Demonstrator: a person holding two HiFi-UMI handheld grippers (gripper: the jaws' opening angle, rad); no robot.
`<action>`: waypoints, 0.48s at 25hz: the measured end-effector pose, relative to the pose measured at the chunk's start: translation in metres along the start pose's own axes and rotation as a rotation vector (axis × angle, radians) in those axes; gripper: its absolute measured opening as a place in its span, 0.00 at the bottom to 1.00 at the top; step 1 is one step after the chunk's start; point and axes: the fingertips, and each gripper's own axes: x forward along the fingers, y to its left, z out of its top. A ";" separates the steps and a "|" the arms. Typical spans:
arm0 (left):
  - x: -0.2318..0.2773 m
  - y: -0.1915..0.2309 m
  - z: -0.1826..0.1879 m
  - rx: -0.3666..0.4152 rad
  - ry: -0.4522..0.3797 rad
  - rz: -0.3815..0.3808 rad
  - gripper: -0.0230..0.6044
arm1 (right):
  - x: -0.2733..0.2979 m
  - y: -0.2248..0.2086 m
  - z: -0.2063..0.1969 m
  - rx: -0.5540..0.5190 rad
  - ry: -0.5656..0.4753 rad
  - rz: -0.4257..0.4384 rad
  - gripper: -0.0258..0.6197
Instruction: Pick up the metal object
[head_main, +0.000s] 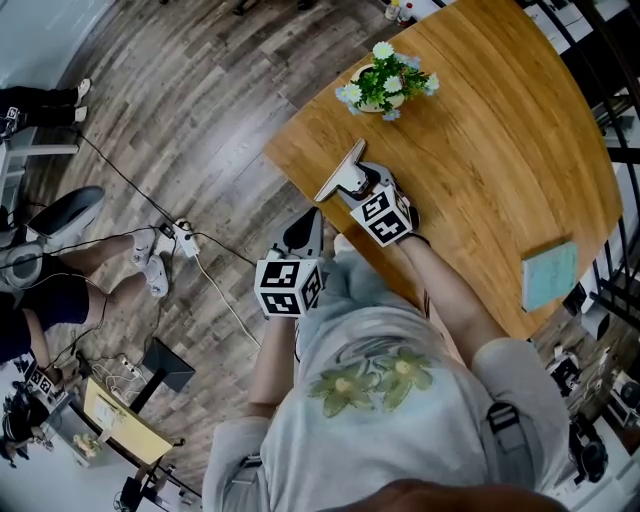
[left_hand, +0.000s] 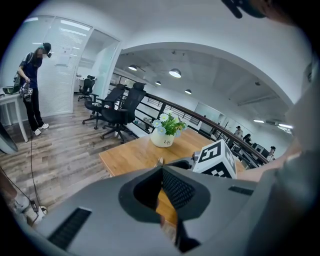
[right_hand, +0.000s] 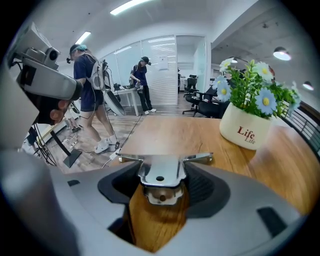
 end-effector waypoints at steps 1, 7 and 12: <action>-0.001 0.000 0.000 0.002 -0.001 0.001 0.06 | -0.001 0.000 -0.001 0.002 0.001 0.000 0.48; -0.004 0.000 0.004 0.008 -0.012 0.008 0.06 | -0.008 0.000 -0.001 0.005 0.004 0.015 0.48; -0.007 -0.003 0.007 0.017 -0.022 0.008 0.06 | -0.015 0.000 0.004 0.000 -0.007 0.011 0.48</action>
